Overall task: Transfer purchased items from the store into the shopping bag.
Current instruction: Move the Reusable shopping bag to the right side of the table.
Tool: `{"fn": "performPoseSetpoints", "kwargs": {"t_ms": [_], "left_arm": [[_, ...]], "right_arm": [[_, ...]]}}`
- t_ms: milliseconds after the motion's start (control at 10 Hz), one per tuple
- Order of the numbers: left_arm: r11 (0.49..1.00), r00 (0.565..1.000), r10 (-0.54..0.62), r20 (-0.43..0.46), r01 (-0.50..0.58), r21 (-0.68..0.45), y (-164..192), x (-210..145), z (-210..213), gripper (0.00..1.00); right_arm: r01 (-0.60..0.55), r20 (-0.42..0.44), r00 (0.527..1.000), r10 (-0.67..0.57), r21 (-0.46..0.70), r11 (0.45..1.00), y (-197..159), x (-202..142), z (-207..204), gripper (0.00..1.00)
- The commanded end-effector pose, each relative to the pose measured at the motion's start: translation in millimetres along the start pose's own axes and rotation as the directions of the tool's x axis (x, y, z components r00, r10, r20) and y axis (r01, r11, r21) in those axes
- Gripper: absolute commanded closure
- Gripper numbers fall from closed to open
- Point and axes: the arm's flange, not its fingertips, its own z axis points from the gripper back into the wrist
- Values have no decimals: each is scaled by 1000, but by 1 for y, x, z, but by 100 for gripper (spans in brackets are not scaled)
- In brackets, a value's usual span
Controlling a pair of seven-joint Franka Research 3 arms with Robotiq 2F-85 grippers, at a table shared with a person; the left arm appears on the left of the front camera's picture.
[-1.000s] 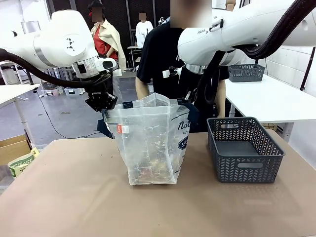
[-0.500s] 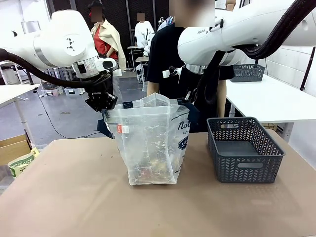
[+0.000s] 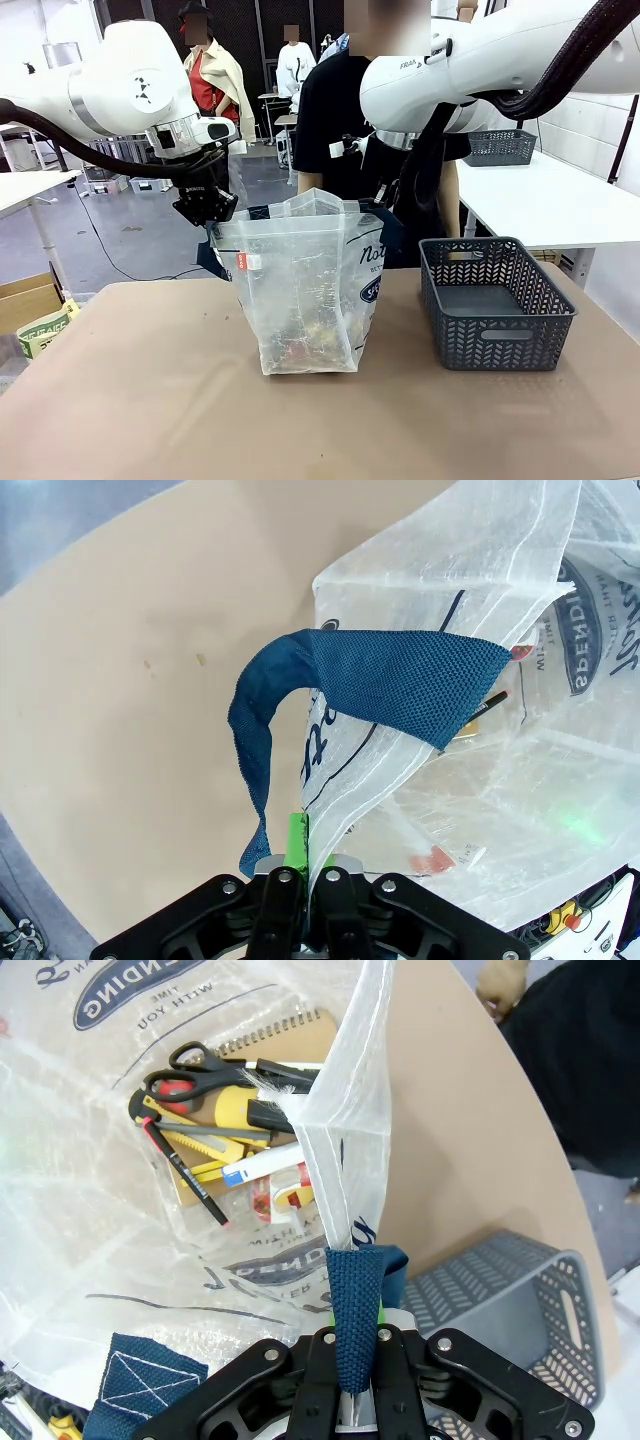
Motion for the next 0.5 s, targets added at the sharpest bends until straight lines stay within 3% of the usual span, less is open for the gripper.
{"fn": "performPoseSetpoints", "kwargs": {"t_ms": [0, 400], "left_arm": [[1000, 1000, 11, 7, -11, 10, 2, 0, 2, 100], [1000, 1000, 11, 7, -11, 10, 2, 0, 2, 100]], "right_arm": [[1, 0, 1000, -1, -1, 1000, -1, -1, 0, 100], [1, 0, 1000, -1, -1, 1000, -1, -1, 0, 100]]}}
